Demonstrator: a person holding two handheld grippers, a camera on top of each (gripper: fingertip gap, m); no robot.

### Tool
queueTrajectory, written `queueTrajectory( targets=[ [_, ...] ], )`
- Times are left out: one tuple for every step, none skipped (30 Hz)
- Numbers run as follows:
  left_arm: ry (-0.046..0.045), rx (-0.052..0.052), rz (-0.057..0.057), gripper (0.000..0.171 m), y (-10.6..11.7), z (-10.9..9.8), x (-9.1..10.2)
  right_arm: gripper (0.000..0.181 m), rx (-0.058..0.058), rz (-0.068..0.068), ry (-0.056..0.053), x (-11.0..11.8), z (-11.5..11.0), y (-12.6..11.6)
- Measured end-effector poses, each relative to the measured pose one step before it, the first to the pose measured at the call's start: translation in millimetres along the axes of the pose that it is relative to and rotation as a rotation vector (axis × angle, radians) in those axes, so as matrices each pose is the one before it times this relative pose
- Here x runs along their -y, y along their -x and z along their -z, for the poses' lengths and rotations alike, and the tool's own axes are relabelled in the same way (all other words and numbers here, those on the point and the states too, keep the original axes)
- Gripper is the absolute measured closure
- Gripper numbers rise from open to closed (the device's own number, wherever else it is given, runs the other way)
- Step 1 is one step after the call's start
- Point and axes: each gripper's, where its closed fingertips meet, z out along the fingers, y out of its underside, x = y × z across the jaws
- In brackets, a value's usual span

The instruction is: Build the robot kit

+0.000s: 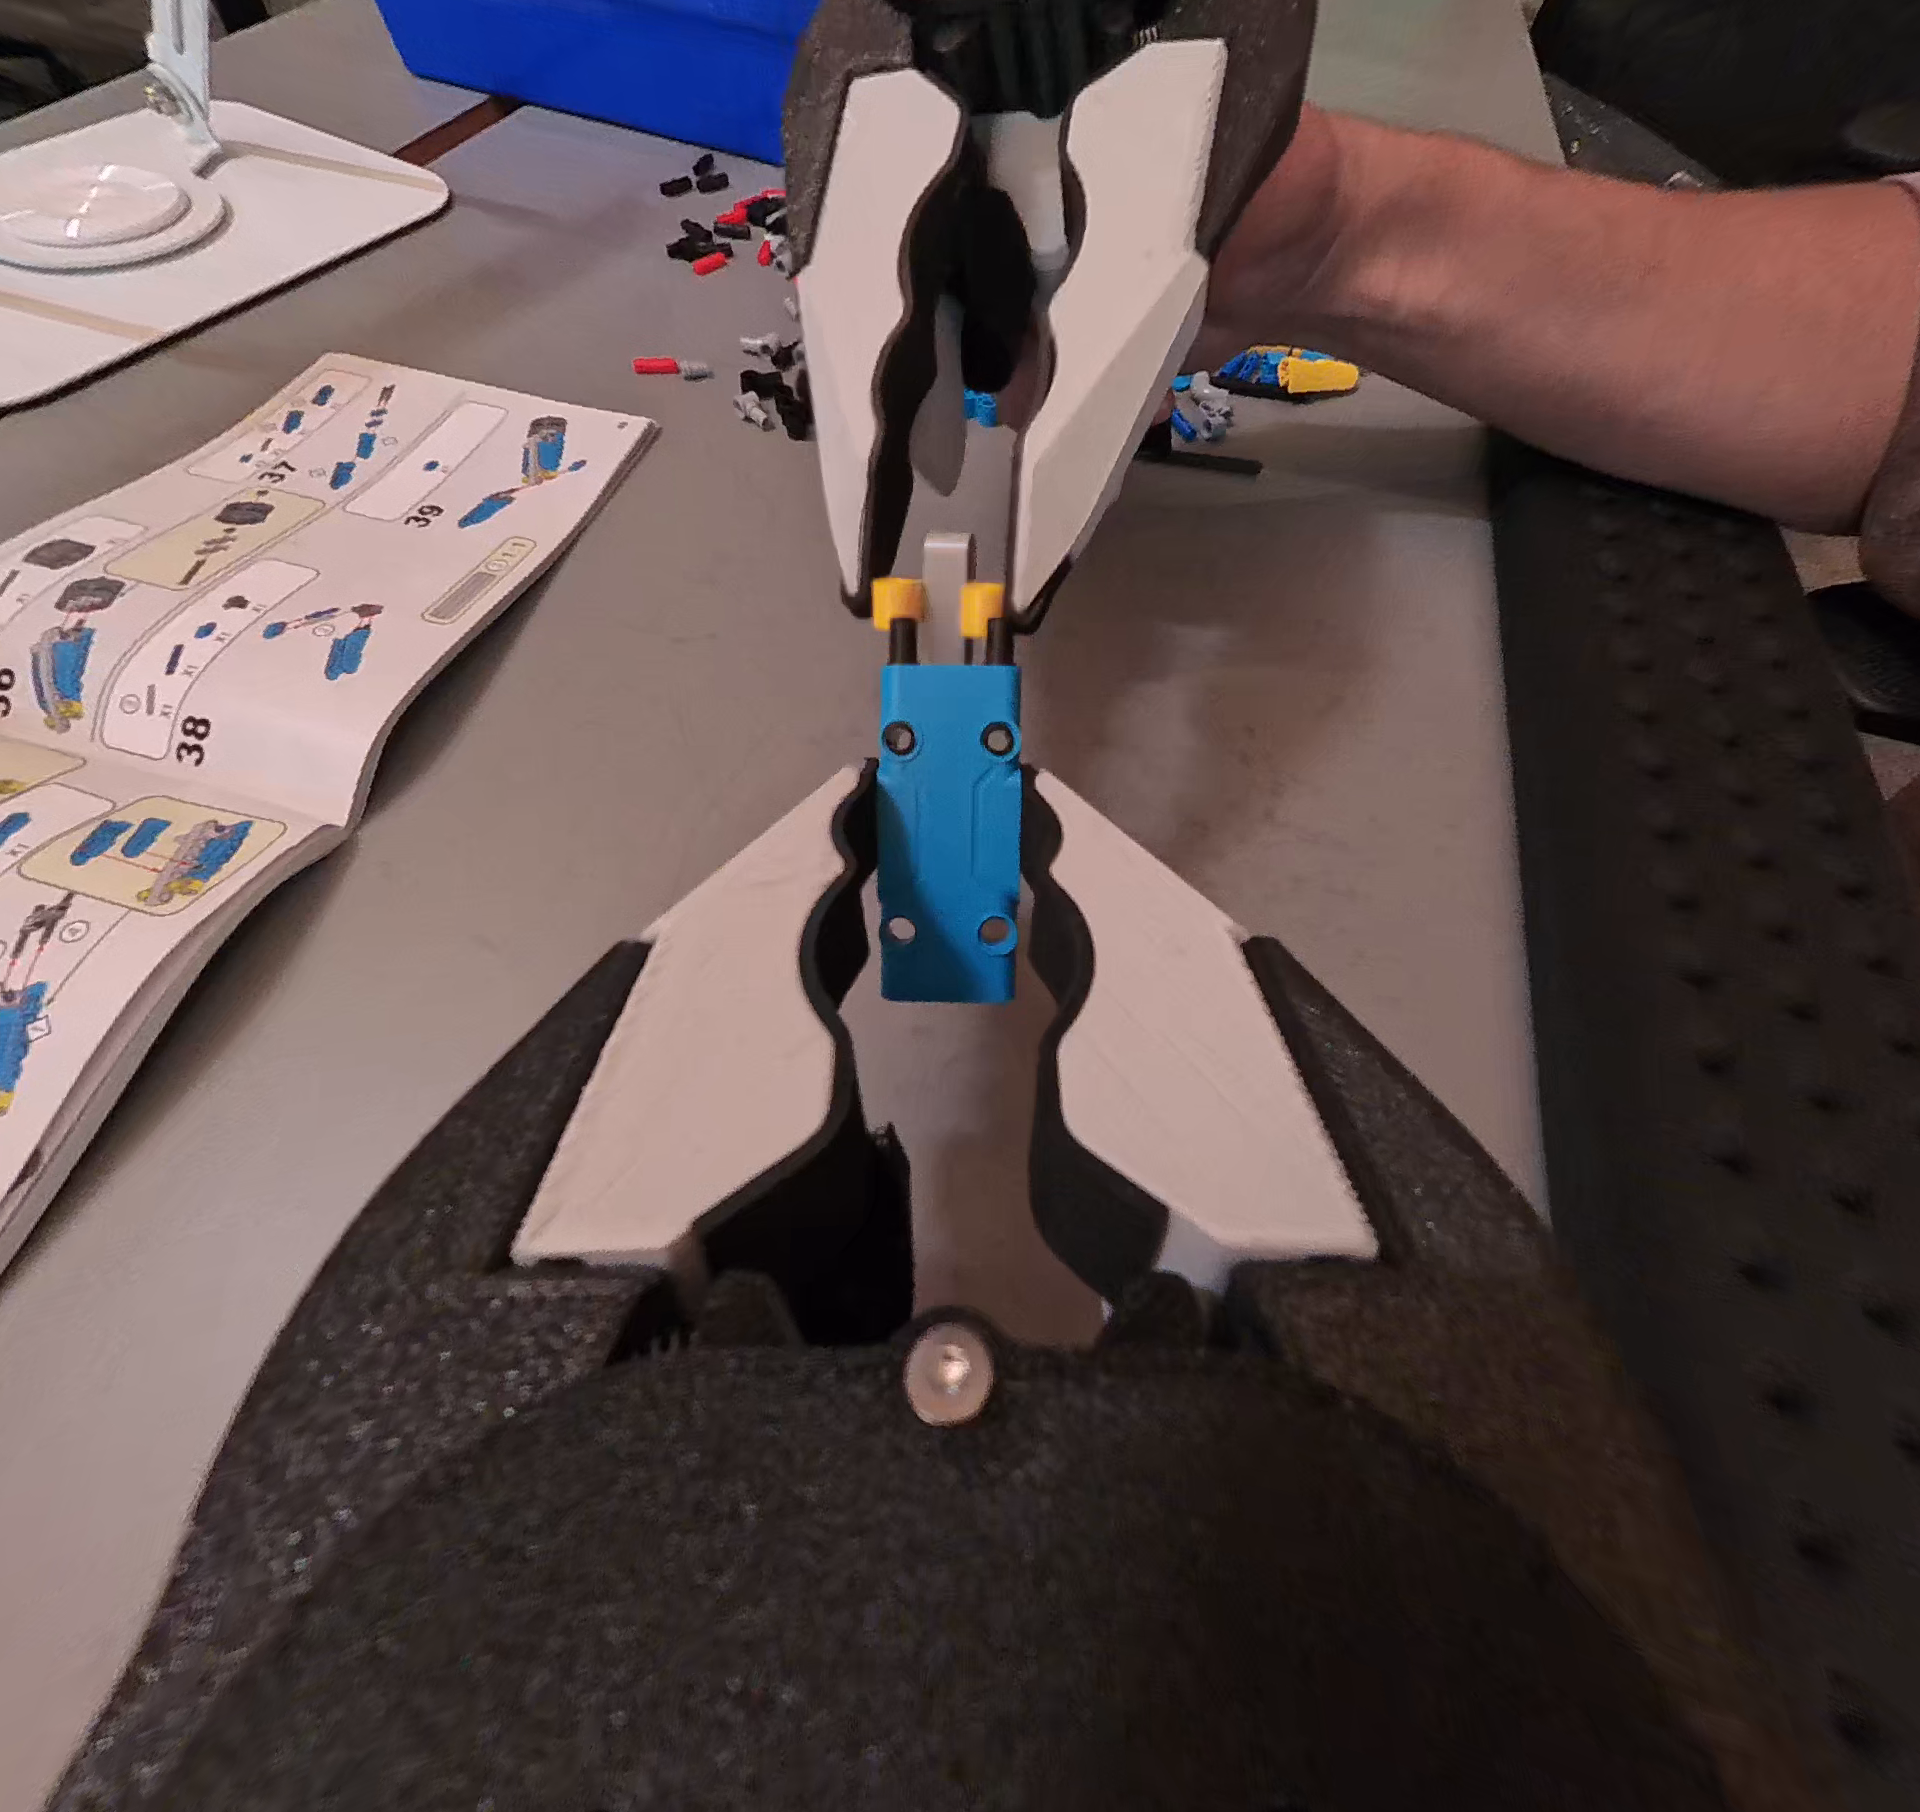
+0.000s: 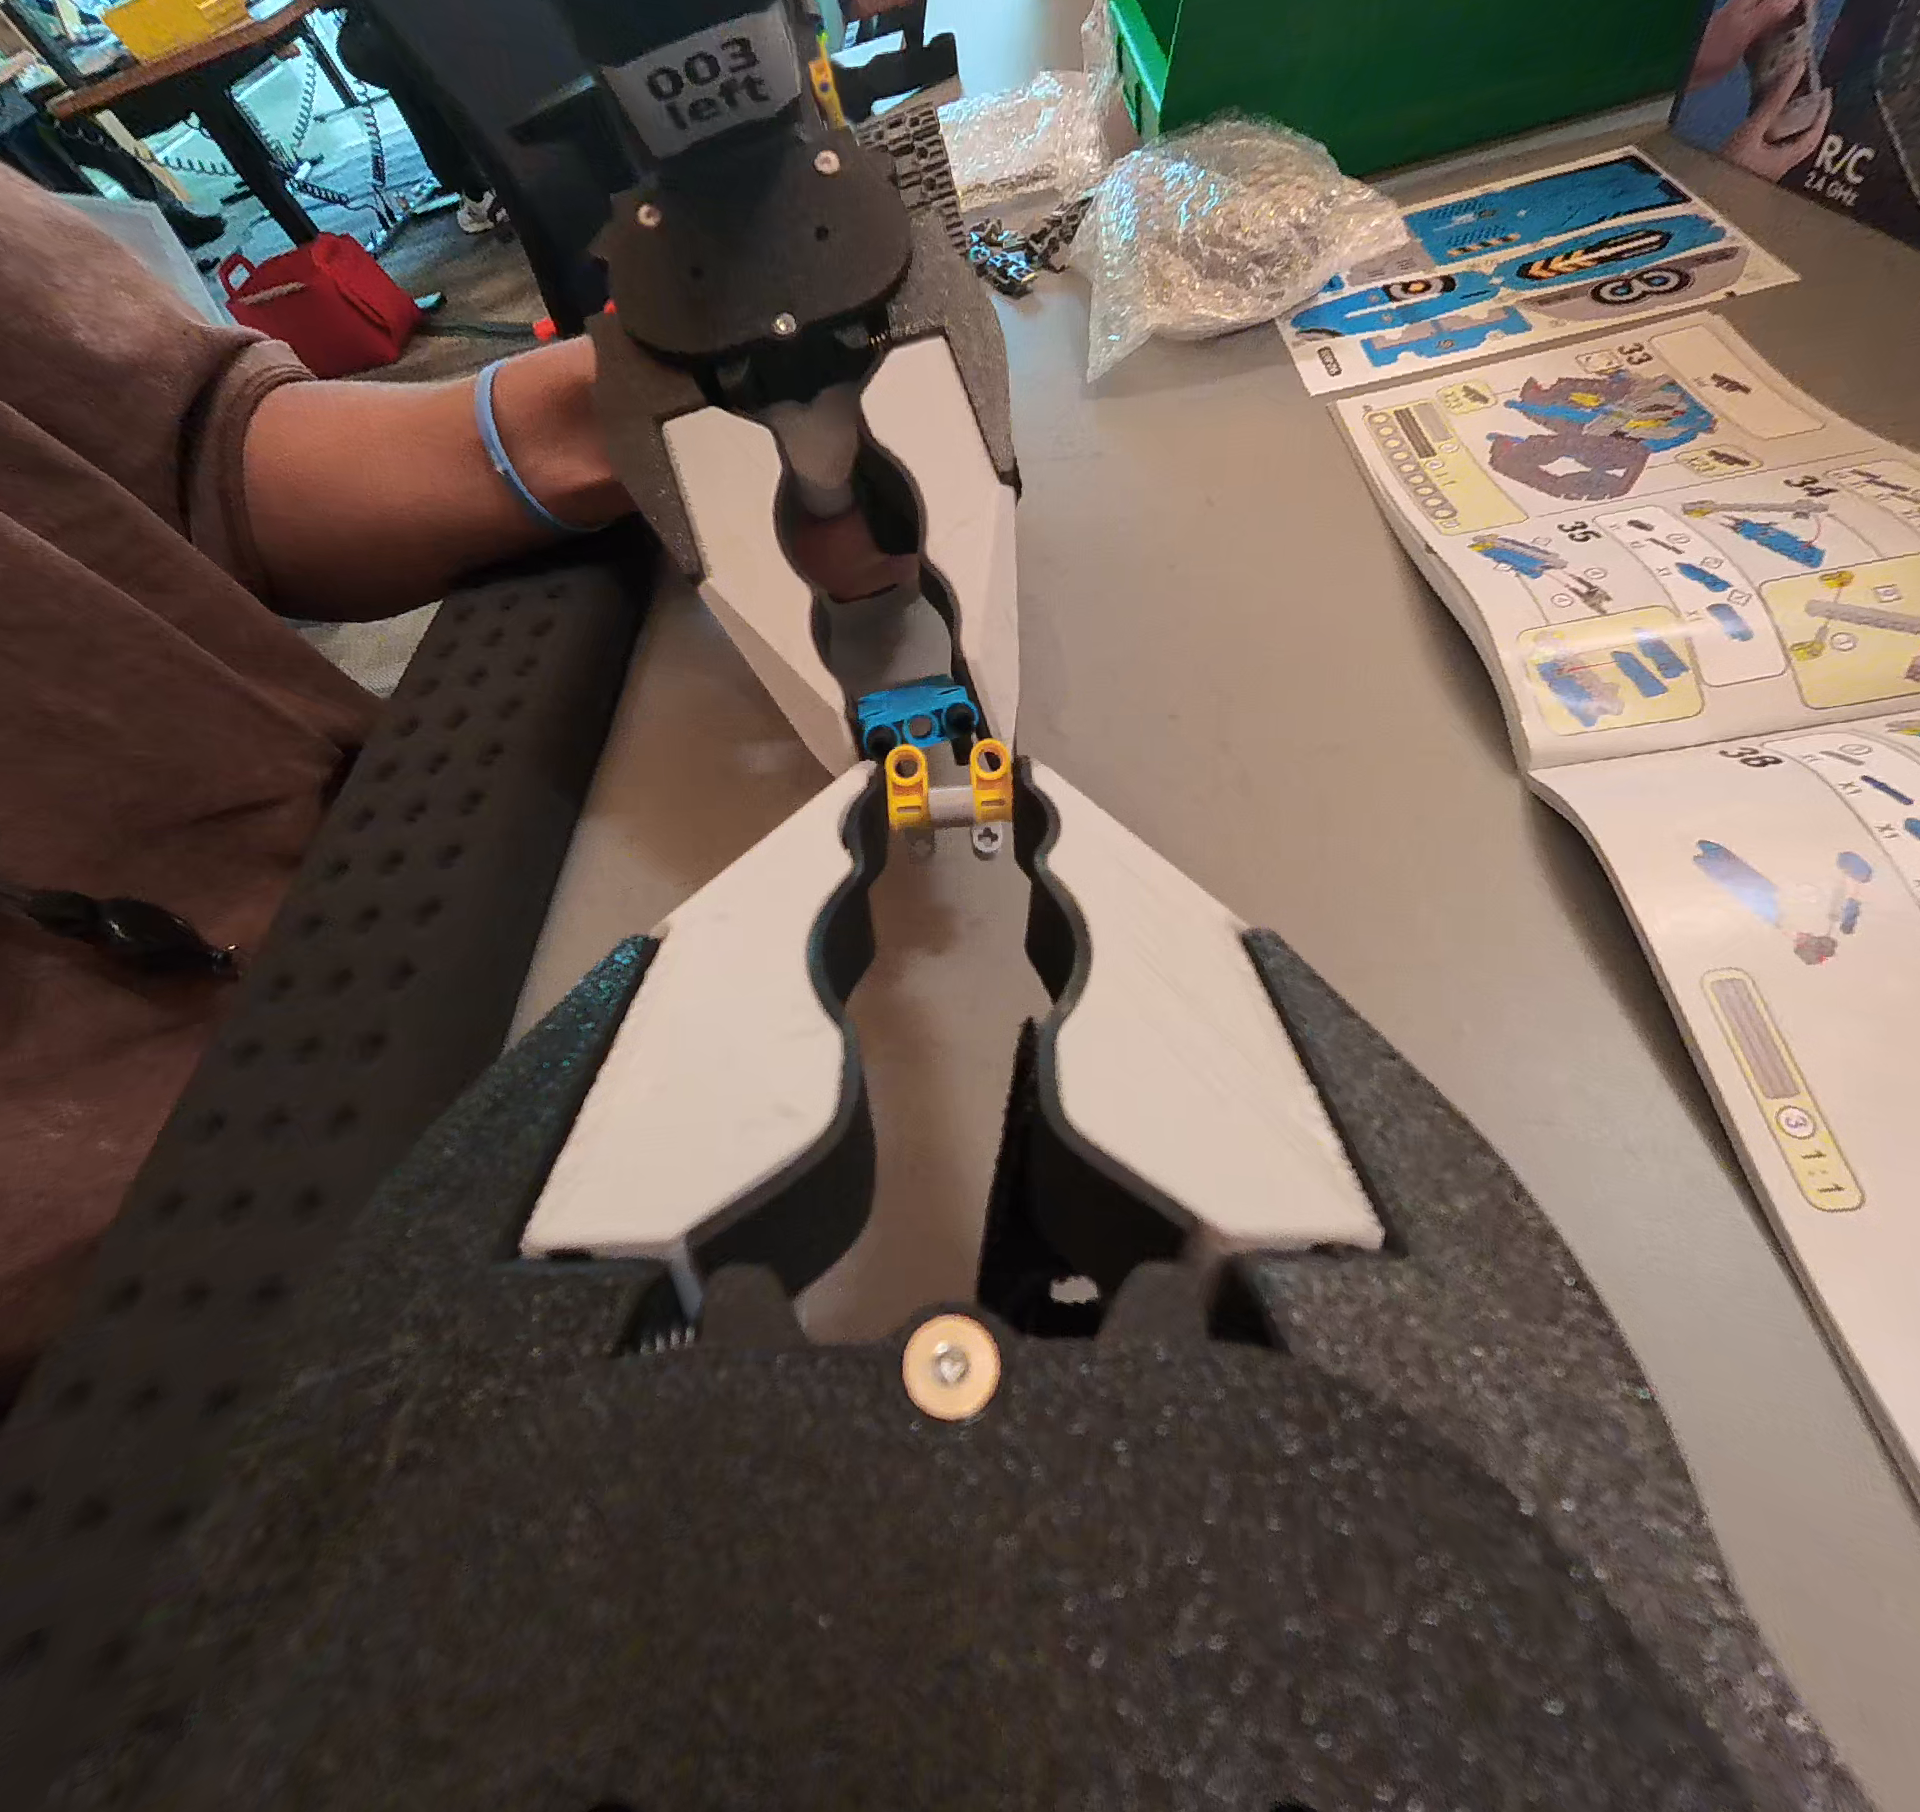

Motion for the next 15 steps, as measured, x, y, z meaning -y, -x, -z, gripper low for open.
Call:
queueTrajectory(
  targets=[
    [-0.00254, 0.0047, 0.0086, 0.146, 2.07, 0.3, 0.0, 0.158, -0.0002, -0.0023, -0.0065, 0.45, 0.27, -0.66],
    [-0.00205, 0.0041, 0.0084, 0.146, 1.93, 0.38, -0.09, 0.158, 0.006, -0.0014, -0.0019, 0.02, -0.32, 0.49],
    [-0.00064, 0.0024, 0.0083, 0.146, 1.59, 0.28, -0.3, 0.158, 0.01, 0.0, -0.0059, 0.82, -0.74, 1.58],
    [0.00207, 0.0007, 0.0038, 0.146, 0.75, -0.17, -0.81, 0.158, 0.007, 0.002, -0.0143, 2.3, -0.78, 1.53],
    [0.00158, 0.0005, -0.0015, 0.146, -0.04, -0.31, -0.38, 0.158, 0.005, 0.001, -0.004, 0.92, -0.93, 1.11],
    [0.00113, 0.0012, -0.0036, 0.146, -0.31, -0.34, -0.05, 0.158, -0.0051, 0.0029, 0.0064, -1.01, -1.07, -0.69],
    [-0.00069, 0.0054, -0.0037, 0.146, 0.3, -0.18, 0.3, 0.158, -0.006, 0.0067, 0.0063, -1.41, -1.37, -0.7],
    [0.00032, 0.0012, -0.0021, 0.146, 0.08, 0.15, 0.09, 0.158, -0.001, 0.0018, 0.0021, -0.88, -1.28, 0.0],
    [0.00302, -0.0001, 0.0011, 0.146, 0.07, 0.1, -0.68, 0.157, 0.0019, -0.0017, 0.0042, -1.11, -1.23, 0.15],
    [-0.00037, 0.0029, 0.0012, 0.146, 0.82, 0.1, -0.29, 0.158, -0.0062, 0.0024, -0.0008, 0.0, -0.47, -0.8],
    [-0.00189, 0.0, 0.0023, 0.146, 0.22, 0.22, 0.25, 0.158, -0.0065, 0.007, -0.0023, 0.26, 0.06, -0.62],
    [-0.00304, 0.0007, 0.0003, 0.146, 0.23, 0.26, 0.55, 0.158, -0.0029, 0.0035, -0.0027, 0.56, 0.65, -0.13],
    [-0.00052, 0.0033, -0.0006, 0.146, 0.61, 0.28, 0.05, 0.158, -0.0052, 0.0014, -0.0065, 1.27, 1.2, -0.57],
    [0.00158, 0.0006, 0.001, 0.146, 0.25, 0.07, -0.51, 0.158, -0.0022, 0.0014, -0.0091, 1.49, 1.77, -0.36],
    [0.00157, -0.0002, -0.0006, 0.146, -0.04, -0.05, -0.37, 0.158, -0.0033, -0.0016, -0.0065, 1.08, 1.47, -0.65]
  ],
)
